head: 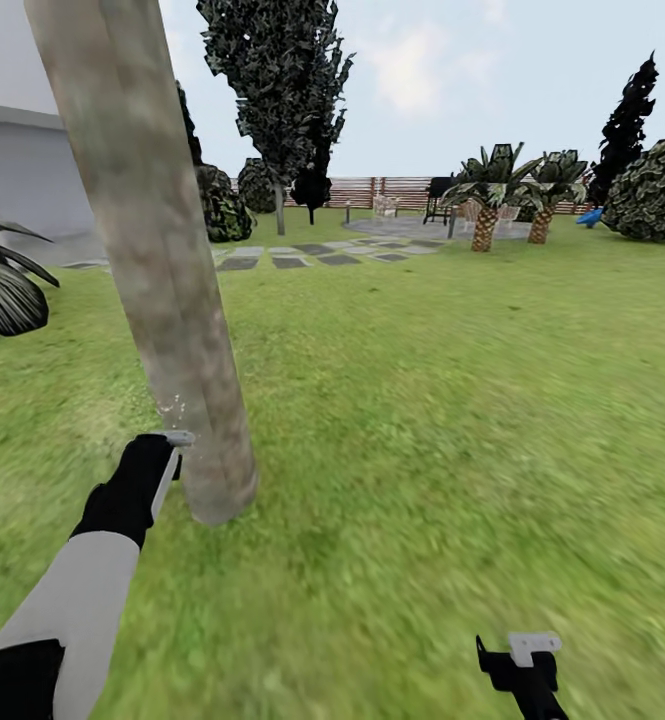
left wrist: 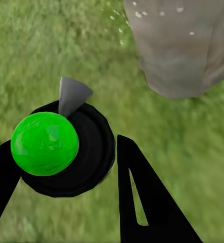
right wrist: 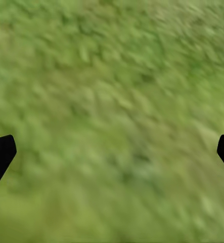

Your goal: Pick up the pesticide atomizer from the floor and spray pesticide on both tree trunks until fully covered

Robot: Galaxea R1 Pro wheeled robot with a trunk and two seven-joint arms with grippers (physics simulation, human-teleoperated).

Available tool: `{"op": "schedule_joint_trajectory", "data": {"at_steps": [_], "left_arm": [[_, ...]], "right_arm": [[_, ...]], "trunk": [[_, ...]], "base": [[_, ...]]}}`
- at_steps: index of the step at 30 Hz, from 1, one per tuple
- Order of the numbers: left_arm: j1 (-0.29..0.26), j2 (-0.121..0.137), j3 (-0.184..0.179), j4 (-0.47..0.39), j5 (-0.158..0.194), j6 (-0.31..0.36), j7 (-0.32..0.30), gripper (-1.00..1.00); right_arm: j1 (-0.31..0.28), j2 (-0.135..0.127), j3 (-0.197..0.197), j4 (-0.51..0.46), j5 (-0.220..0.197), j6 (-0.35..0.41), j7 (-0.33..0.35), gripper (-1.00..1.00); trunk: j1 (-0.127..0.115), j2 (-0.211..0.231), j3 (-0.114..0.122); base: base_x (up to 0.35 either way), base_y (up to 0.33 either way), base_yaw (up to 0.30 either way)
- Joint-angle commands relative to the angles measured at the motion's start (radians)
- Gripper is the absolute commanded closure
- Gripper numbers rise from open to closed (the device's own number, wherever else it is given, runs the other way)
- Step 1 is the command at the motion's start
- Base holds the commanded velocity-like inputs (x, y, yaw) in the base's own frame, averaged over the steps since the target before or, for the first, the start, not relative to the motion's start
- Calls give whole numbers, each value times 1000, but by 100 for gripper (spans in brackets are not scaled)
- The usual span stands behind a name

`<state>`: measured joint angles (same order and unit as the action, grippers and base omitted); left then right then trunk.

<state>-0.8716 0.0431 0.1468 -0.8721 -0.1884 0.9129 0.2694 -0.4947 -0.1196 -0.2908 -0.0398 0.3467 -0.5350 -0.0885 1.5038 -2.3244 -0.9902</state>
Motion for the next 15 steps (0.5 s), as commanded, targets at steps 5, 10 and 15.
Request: {"op": "schedule_joint_trajectory", "data": {"at_steps": [5,10,15], "left_arm": [[28,17,7,-1,-5,2,-1,100],[49,44,2,0,-3,1,-1,100],[57,40,2,-4,5,0,1,100]], "right_arm": [[-1,0,-3,1,11,-2,-7,-100],[-1,0,-2,3,11,-2,-7,-100],[-1,0,-2,3,11,-2,-7,-100]], "trunk": [[0,0,-1],[0,0,-1],[0,0,-1]], "base": [[47,0,0],[2,0,0],[9,-1,0]]}}
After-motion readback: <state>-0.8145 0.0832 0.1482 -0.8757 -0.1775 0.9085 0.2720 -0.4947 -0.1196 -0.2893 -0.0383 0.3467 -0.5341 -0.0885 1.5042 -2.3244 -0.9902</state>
